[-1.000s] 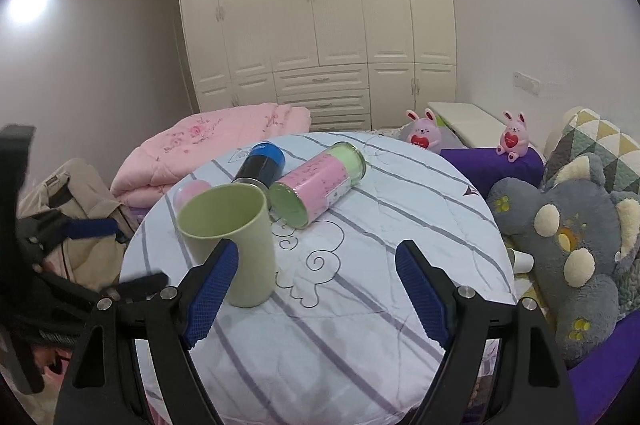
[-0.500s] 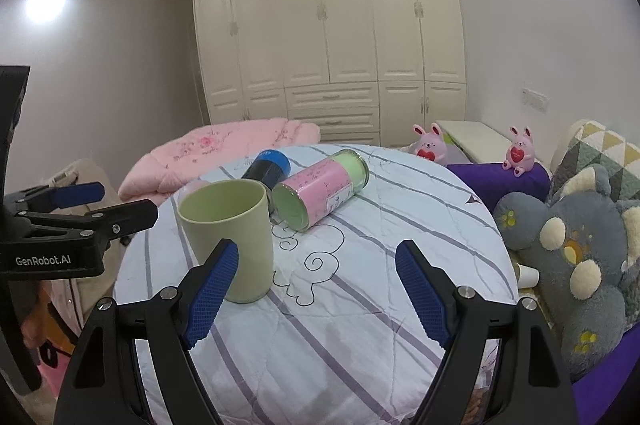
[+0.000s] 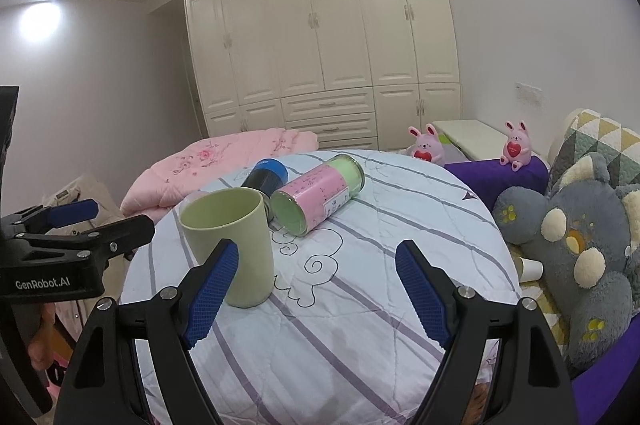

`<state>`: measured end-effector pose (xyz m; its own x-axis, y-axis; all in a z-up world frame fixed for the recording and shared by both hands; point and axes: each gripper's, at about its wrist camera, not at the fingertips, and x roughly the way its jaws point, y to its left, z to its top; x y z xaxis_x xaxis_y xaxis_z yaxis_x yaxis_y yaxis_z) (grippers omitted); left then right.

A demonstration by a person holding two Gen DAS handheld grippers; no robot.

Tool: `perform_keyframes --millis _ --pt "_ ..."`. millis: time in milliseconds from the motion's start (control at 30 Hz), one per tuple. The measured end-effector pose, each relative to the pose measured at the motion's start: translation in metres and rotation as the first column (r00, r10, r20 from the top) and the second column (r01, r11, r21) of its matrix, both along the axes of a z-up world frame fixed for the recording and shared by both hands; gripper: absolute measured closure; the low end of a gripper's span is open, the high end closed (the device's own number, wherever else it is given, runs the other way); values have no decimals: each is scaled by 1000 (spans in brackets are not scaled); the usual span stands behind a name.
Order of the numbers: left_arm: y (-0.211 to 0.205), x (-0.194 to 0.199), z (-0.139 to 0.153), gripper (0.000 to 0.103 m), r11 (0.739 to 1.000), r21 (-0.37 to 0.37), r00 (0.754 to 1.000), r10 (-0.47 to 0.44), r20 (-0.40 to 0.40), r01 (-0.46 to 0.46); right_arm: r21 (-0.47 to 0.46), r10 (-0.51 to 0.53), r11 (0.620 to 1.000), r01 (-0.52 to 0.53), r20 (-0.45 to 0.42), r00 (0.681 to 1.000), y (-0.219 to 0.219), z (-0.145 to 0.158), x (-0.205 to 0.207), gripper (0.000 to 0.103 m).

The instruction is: Flip cup upright

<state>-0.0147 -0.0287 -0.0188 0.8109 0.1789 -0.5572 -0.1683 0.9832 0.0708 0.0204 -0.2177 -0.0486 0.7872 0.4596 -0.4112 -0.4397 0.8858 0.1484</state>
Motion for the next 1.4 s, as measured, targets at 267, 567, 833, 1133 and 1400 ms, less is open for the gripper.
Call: perform_keyframes --millis 267,567,833,1133,1400 --pt "-5 0 -2 0 1000 1 1000 0 -5 0 7 -1 1000 1 -2 1000 -2 0 1 21" --pt "-6 -1 -4 0 1000 1 1000 6 -10 -6 14 1 1000 -1 5 1000 -2 -1 -1 21" --pt "-8 -5 -2 0 1000 -6 1000 5 22 -5 23 1 1000 -1 31 1000 -4 2 -6 21" --pt "-13 -8 6 0 1000 -18 998 -3 69 5 44 -7 999 3 89 996 -7 9 -10 21" --pt "-16 -9 7 0 1000 -18 997 2 77 -1 41 -11 999 7 94 996 -7 9 -12 21"
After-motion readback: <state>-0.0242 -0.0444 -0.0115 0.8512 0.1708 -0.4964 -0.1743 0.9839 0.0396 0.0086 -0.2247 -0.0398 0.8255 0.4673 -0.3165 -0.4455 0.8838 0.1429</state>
